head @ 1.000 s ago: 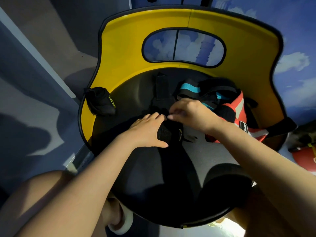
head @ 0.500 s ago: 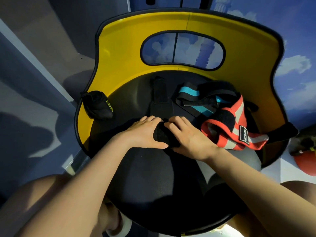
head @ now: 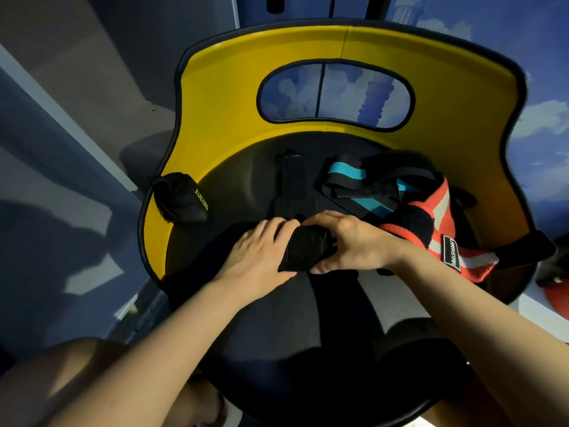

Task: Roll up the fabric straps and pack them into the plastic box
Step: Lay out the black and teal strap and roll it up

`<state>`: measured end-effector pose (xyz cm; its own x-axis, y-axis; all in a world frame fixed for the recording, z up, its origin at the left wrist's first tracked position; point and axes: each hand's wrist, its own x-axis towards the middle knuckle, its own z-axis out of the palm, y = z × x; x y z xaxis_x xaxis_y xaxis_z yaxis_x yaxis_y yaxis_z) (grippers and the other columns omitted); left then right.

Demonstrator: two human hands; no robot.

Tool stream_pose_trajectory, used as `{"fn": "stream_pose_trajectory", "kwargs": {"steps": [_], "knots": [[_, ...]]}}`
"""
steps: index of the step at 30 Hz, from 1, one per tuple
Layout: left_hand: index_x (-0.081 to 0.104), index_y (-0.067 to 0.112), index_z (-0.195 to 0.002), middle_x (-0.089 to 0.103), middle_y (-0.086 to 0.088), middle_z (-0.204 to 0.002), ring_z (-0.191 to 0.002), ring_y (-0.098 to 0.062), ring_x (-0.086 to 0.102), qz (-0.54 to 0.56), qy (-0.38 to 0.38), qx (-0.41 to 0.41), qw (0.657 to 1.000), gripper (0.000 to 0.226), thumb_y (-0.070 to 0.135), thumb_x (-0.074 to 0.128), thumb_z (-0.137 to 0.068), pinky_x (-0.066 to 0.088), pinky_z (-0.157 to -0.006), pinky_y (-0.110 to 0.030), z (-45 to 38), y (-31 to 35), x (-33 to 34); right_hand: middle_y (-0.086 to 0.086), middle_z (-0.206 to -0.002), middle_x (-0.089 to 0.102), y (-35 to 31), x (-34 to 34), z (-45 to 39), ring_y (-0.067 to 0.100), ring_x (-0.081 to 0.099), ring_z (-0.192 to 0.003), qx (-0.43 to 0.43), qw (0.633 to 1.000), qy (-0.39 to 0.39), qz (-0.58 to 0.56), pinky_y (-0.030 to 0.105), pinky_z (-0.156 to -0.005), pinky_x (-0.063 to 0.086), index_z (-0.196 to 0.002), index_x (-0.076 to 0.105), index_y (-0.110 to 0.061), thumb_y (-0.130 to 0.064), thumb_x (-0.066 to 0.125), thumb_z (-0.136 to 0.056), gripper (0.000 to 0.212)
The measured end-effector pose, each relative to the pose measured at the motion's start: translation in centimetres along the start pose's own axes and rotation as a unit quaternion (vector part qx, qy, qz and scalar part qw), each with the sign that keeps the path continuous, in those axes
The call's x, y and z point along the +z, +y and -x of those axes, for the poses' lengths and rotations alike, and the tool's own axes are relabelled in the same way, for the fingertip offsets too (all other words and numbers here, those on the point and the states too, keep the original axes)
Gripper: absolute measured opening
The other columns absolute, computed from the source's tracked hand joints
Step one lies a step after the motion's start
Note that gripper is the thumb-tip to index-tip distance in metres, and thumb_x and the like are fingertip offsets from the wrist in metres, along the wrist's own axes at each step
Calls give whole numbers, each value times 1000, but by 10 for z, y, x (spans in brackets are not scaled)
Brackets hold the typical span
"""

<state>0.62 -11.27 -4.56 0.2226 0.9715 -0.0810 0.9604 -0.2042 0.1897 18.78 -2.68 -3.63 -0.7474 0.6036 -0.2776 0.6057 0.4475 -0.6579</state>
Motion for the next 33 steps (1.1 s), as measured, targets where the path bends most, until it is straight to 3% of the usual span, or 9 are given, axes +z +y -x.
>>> {"fn": "stream_pose_trajectory", "kwargs": {"steps": [5,8,15,19,21,25,30,33], "knots": [[25,22,-137,36,3,-136,-125,-16,38,39,-47,17,998,73,47,64,-81,40,-98,-31,-3,-2,-7,-14,-120,53,2,-5,4,-1,50,-108,24,995,-50,-83,14,-92,41,-128,50,-30,-29,82,-68,68],[28,22,-134,41,1,-130,-122,-18,41,58,-87,13,994,72,46,67,-78,43,-98,-36,-6,-6,-11,-14,-121,51,0,-4,4,1,49,-111,31,993,-60,-98,22,-98,42,-130,48,-30,-31,80,-71,67],[28,20,-130,43,-5,-133,-124,-21,42,103,-177,-11,979,72,45,70,-77,43,-98,-36,-19,-12,-25,-4,-131,38,-7,9,15,14,40,-121,-81,988,52,122,30,-101,39,-140,32,-24,-49,75,-70,86],[28,19,-131,47,-5,-131,-119,-22,48,81,-209,-7,974,74,50,68,-77,43,-91,-32,-20,-10,-30,0,-126,45,-6,11,14,16,46,-116,-103,987,60,109,28,-101,39,-136,40,-20,-42,78,-70,80],[29,19,-130,48,-3,-132,-118,-22,50,70,-204,-7,977,74,54,66,-77,42,-88,-32,-17,-8,-31,-4,-124,48,-5,7,13,10,47,-116,-97,992,45,68,24,-100,41,-134,43,-22,-41,79,-68,77],[19,23,-141,34,4,-143,-128,-18,41,44,-137,15,989,88,57,66,-75,37,-100,-33,-9,-2,-29,-15,-119,52,-4,3,12,-1,49,-112,-50,998,26,-22,16,-98,40,-130,48,-26,-38,82,-66,73],[14,26,-142,22,6,-143,-129,-15,37,26,-67,47,996,92,56,68,-74,35,-102,-30,4,5,-21,-8,-108,67,4,-2,12,6,61,-103,30,984,-57,-165,35,-96,49,-119,58,-28,-37,78,-73,51],[13,24,-142,17,5,-142,-128,-16,34,17,-67,61,996,90,53,67,-76,36,-102,-31,9,9,-15,-6,-108,68,8,1,12,7,63,-103,53,972,-84,-213,37,-97,49,-118,60,-27,-38,75,-75,48]]}}
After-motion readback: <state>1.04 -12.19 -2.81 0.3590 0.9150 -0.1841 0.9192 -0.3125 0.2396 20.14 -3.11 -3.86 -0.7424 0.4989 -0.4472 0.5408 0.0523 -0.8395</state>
